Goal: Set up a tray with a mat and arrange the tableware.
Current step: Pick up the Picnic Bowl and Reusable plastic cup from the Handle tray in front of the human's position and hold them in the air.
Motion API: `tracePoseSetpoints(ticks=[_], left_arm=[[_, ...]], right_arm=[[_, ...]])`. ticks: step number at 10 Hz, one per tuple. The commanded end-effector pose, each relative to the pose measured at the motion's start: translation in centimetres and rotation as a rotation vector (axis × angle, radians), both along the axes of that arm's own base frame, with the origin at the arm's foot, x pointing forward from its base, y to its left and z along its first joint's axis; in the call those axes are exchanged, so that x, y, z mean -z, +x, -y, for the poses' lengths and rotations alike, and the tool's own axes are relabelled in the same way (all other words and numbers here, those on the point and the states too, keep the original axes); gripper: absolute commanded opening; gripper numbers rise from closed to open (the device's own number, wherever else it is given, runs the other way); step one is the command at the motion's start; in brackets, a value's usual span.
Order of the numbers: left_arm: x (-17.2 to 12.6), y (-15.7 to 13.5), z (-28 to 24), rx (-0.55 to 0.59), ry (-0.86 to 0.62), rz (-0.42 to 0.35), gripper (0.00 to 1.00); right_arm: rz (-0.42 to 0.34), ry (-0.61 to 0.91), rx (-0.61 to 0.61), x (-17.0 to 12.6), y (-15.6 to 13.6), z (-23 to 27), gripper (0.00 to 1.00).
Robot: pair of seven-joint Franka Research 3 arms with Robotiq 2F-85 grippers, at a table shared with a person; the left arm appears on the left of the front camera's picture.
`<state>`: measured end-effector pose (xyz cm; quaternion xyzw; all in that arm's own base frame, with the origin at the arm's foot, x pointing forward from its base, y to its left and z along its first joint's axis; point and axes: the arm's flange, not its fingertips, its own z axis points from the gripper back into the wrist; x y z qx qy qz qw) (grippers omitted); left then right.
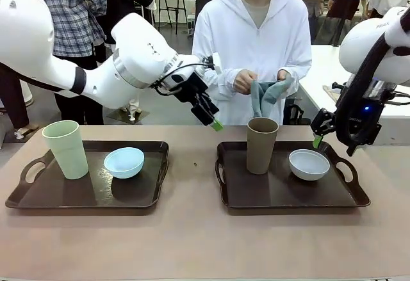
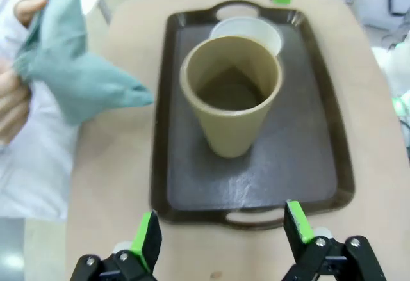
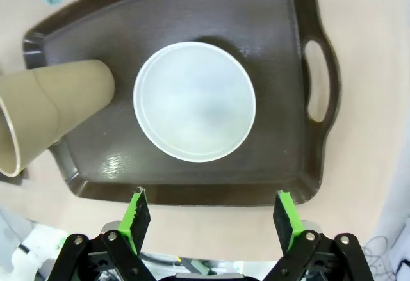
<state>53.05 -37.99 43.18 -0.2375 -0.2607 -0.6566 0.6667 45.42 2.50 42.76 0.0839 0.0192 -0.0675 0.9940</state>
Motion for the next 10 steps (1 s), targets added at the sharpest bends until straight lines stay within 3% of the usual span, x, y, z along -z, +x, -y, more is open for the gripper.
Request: tracePoseSetpoints(ticks=[1,5,6,10], left_arm=[[2.9,-0.6,0.2,0.105,-0.060,0.001,1.00],[6.7,0.3,0.9,0.231,-0.176,0.039,1.00],[7.3,0.9,1.0,0.177,-0.180,0.043,1.00],[6.4,0.0,1.5,0.188,-0.121,0.026,1.00]], right_arm=[[-0.010,-0.072,0.020,1.5,0.5,-0.6,1.00],[-0.039,-0.077,-0.021,3.8,1.0,-1.2,1.00],[-0.043,-0.062,-0.046,4.0,1.0,-1.3,1.00],[-0.055,-0.049,-0.024,3.7,0.7,-0.9,1.00]])
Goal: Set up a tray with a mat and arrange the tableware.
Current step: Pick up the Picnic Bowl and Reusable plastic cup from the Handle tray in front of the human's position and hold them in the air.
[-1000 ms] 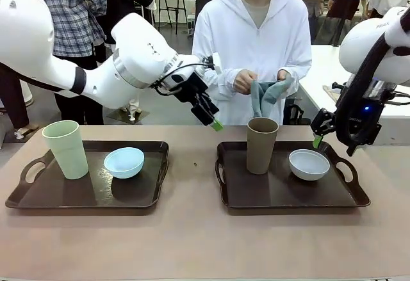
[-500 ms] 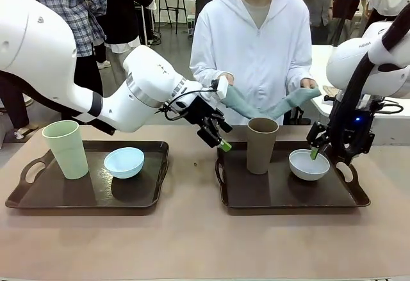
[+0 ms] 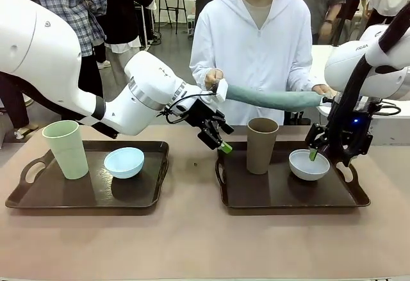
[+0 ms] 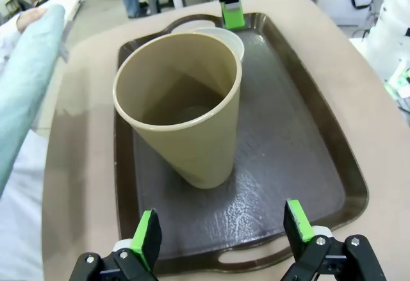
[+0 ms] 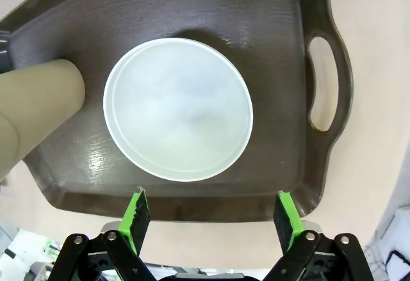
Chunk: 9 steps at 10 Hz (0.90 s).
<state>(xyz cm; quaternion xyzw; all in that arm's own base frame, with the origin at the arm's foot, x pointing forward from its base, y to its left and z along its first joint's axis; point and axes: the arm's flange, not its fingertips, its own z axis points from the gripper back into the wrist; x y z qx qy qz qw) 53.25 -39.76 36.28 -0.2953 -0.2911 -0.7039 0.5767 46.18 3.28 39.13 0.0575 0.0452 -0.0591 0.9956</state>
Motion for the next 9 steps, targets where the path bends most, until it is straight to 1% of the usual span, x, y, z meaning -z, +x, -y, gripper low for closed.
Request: tracePoseSetpoints(ticks=[1,2,3,4,6,7,8,9], left_arm=[[0.2,0.1,-0.1,-0.002,0.001,-0.003,1.00],[0.2,0.1,0.1,-0.022,-0.002,0.012,1.00],[0.3,0.3,0.4,-0.058,-0.010,0.016,1.00],[0.8,0.6,0.8,-0.050,-0.025,0.036,1.00],[1.7,0.9,1.9,-0.046,-0.045,0.051,1.00],[2.3,1.3,2.5,-0.057,-0.058,0.056,1.00],[2.8,1.7,3.0,-0.068,-0.056,0.043,1.00],[3.1,1.8,3.3,-0.065,-0.055,0.038,1.00]], right_arm=[[0.000,-0.019,-0.015,0.2,0.5,0.0,1.00],[-0.001,-0.027,-0.046,0.7,0.9,0.1,1.00],[0.011,-0.024,-0.048,1.1,1.4,0.2,1.00],[0.023,-0.037,-0.053,1.6,1.8,0.2,1.00],[0.040,-0.065,-0.032,2.6,2.5,0.6,1.00],[0.067,-0.068,-0.025,3.1,2.9,0.8,1.00],[0.101,-0.067,-0.007,3.7,3.4,0.7,1.00],[0.110,-0.059,-0.010,4.2,3.5,0.6,1.00]])
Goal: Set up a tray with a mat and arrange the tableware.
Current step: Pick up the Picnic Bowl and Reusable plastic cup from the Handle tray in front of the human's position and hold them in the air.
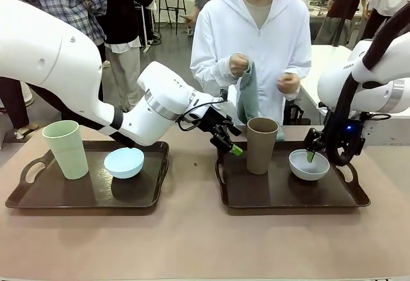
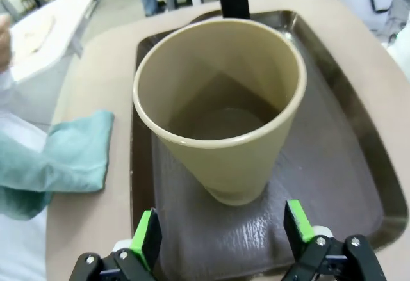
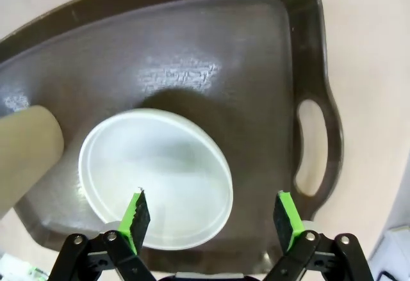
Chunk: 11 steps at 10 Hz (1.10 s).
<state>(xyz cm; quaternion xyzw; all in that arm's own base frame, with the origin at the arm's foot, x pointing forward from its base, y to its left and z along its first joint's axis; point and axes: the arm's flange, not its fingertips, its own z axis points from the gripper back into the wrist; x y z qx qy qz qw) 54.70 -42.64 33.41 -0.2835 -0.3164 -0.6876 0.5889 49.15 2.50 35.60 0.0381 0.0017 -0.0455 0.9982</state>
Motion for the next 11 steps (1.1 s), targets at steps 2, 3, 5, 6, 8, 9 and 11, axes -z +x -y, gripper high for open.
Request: tracePoseSetpoints(ticks=[2,3,5,6,8,9,11], left_arm=[[1.1,0.7,1.0,-0.018,-0.047,0.014,1.00],[1.4,1.1,1.4,-0.019,-0.051,0.012,1.00],[1.8,1.2,2.2,-0.014,-0.062,-0.018,1.00],[2.0,1.2,2.6,-0.007,-0.066,-0.033,1.00],[2.2,1.1,3.5,0.019,-0.059,-0.054,1.00],[2.4,0.9,3.9,0.031,-0.055,-0.059,1.00],[2.7,0.4,4.9,0.056,-0.044,-0.071,1.00]], right_arm=[[0.039,0.001,0.003,1.3,0.5,-0.1,1.00],[0.049,0.010,-0.007,1.5,0.6,-0.3,1.00],[0.043,0.017,-0.013,1.9,0.8,-0.6,1.00],[0.037,0.027,-0.015,2.0,0.9,-0.6,1.00],[0.031,0.048,-0.019,1.9,1.0,-0.5,1.00],[0.027,0.058,-0.021,1.9,1.1,-0.4,1.00],[0.024,0.094,-0.040,1.9,1.2,-0.5,1.00]])
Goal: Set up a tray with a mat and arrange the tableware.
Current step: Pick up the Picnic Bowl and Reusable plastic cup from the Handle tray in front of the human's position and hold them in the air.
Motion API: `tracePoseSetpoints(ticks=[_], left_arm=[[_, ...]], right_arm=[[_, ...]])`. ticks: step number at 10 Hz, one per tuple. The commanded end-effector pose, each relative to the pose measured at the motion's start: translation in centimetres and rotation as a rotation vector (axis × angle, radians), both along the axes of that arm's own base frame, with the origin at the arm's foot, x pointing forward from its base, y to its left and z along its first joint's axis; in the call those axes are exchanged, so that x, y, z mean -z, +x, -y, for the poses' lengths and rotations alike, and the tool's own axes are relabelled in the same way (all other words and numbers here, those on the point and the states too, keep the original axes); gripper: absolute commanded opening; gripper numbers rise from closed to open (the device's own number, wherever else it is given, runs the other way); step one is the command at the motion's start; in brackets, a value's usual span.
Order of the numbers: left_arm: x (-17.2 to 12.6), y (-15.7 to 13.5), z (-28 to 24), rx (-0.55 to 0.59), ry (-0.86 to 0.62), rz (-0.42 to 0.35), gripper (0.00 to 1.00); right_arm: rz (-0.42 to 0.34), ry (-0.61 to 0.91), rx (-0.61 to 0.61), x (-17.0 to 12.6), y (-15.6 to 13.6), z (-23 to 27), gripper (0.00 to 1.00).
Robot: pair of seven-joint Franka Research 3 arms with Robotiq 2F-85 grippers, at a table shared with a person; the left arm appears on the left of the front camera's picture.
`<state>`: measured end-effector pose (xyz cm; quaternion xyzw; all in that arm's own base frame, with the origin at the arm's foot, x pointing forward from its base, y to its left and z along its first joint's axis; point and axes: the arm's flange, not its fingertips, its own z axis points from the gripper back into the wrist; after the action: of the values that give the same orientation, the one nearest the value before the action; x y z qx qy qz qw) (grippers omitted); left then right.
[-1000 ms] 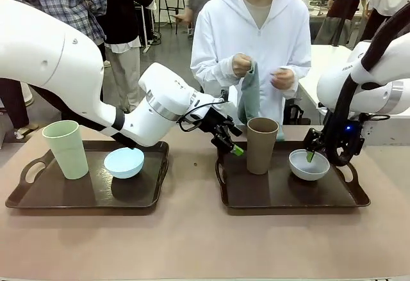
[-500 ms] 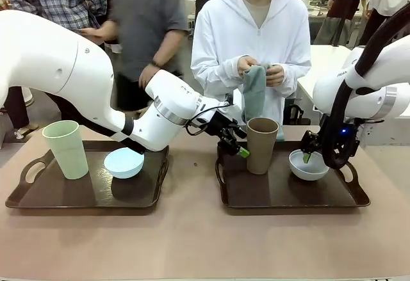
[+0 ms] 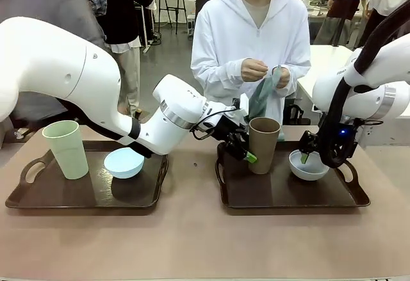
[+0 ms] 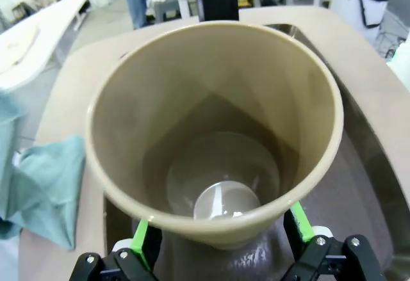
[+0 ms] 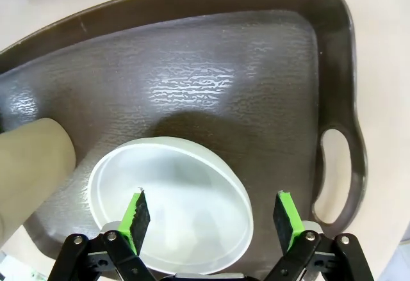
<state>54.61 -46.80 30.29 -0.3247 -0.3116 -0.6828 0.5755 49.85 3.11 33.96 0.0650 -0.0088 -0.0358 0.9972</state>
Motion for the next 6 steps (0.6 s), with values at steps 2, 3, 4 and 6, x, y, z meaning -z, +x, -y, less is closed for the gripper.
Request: tracePoseSetpoints(ticks=[2,3,4,6], left_arm=[[-0.6,0.1,1.7,0.037,0.000,-0.005,1.00],[-0.6,0.0,2.3,0.050,-0.011,0.000,1.00],[-0.8,-0.1,2.8,0.057,-0.034,0.007,1.00],[-0.7,0.1,2.7,0.055,-0.059,0.007,0.46]], right_arm=[[0.001,0.054,-0.031,0.2,0.6,-0.1,1.00],[0.001,0.055,-0.034,0.3,0.6,-0.1,1.00],[0.003,0.054,-0.039,0.3,0.6,-0.1,1.00],[0.002,0.043,-0.062,0.3,0.5,0.0,0.46]])
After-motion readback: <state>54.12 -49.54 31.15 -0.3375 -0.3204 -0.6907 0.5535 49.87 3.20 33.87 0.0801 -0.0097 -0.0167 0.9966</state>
